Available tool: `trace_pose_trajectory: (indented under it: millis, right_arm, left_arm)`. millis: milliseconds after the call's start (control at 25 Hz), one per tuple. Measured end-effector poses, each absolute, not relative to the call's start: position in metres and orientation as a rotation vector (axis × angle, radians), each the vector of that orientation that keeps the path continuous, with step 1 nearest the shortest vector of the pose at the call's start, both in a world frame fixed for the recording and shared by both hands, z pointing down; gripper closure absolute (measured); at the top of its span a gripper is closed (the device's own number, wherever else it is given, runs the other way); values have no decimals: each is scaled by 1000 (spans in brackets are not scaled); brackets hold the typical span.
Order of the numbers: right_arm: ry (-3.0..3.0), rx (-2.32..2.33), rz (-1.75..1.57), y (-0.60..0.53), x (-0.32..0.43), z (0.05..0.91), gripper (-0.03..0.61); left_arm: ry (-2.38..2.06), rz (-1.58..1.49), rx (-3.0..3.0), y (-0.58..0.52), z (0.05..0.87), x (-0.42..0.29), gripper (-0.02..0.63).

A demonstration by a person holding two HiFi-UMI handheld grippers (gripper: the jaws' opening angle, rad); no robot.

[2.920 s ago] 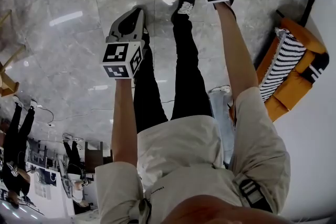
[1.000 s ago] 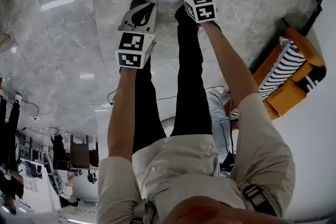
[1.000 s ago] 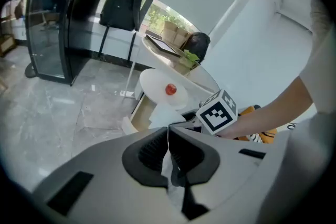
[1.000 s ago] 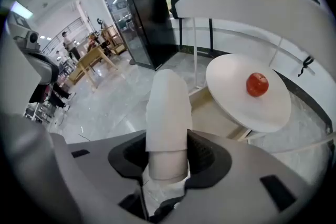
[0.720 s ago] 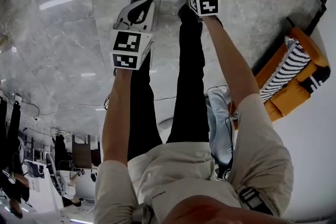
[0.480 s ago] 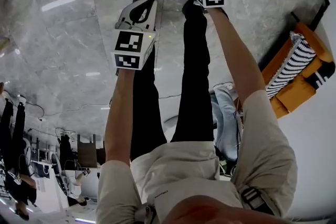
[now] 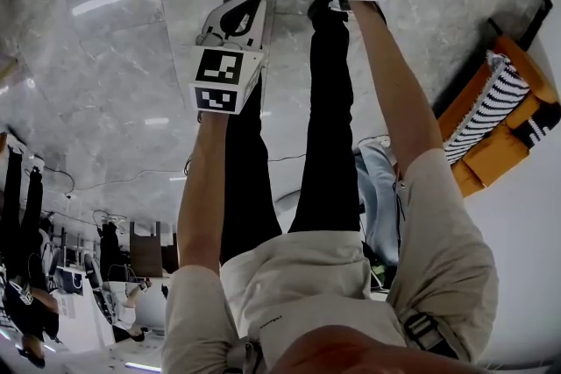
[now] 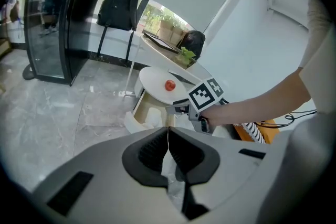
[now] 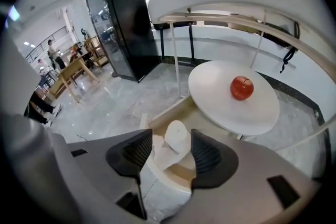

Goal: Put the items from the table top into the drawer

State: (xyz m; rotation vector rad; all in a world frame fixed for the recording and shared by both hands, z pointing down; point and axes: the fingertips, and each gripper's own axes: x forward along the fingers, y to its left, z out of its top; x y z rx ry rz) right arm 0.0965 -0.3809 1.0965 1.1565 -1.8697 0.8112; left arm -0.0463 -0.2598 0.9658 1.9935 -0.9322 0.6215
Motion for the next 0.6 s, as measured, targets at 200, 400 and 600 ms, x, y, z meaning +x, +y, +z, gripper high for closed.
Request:
trace_pose_trajectory:
  millis: [200,400,600]
  right_arm:
    - [-1853,1114,793,-364,98,1077,348]
    - [-1854,1131,826,-353,99,1032,348]
    - [-1840,1155,891,-329,101,965,348]
  left_arm:
    - [-929,610,2000,-265,948,-41,592]
    - [-936,619,2019,-279,915,-41,592]
    - [-949,630,2026,-291,859,-39,592]
